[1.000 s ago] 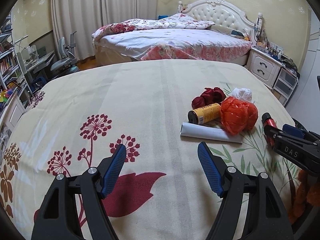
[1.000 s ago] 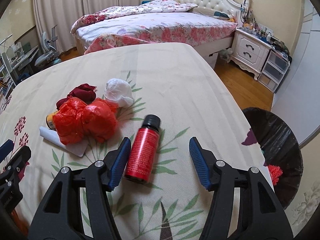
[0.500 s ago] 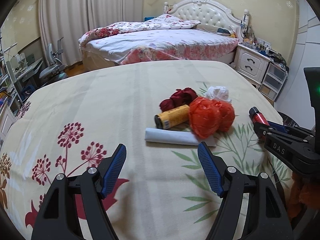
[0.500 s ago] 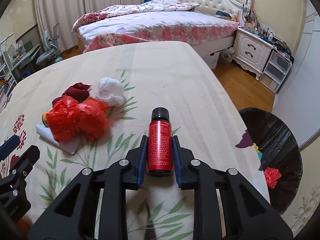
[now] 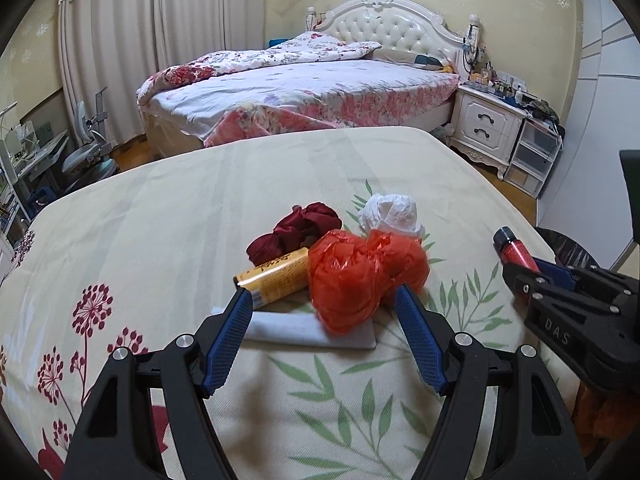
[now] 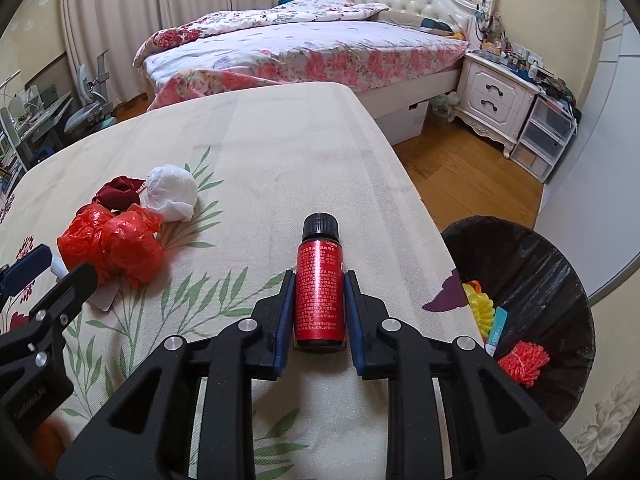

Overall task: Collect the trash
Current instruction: 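Grasp the red bottle with the right gripper while the left grasps the red plastic bag, then carry the bottle and bag over the black bin and open both grippers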

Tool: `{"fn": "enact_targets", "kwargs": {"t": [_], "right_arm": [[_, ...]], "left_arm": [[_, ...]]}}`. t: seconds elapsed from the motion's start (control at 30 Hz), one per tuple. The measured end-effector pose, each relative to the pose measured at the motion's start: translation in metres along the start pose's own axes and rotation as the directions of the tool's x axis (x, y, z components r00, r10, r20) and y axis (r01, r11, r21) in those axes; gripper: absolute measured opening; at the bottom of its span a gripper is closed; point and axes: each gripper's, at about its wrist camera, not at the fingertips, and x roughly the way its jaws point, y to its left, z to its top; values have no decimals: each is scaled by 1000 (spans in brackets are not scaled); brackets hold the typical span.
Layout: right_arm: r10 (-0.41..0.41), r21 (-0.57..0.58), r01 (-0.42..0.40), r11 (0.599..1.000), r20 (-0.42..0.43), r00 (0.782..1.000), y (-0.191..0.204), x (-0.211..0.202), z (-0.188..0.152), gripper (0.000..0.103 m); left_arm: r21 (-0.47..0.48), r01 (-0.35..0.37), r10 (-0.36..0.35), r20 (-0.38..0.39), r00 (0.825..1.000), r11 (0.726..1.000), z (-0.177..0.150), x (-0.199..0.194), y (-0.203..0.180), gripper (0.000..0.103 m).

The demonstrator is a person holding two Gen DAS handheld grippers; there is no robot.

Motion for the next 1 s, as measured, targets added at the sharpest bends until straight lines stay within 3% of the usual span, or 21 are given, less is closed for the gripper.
{"fn": "enact_targets", "kwargs": {"t": [0.07,0.27,1.0], "right_arm": [[5,2,-5,1000,0,1000,-1,0,0,23],[5,1,-5,1000,0,1000,-2,0,0,23],[-7,11,7,1000,37,999,-2,-25,-22,23]], "left_arm": [[-12,5,-5,-6,1000,1000,2,3,1,67],[-3,55,-55,-35,998,998,2,8,-1,33],[13,87,-87,6,996,996,-17,-25,-13,29]]}}
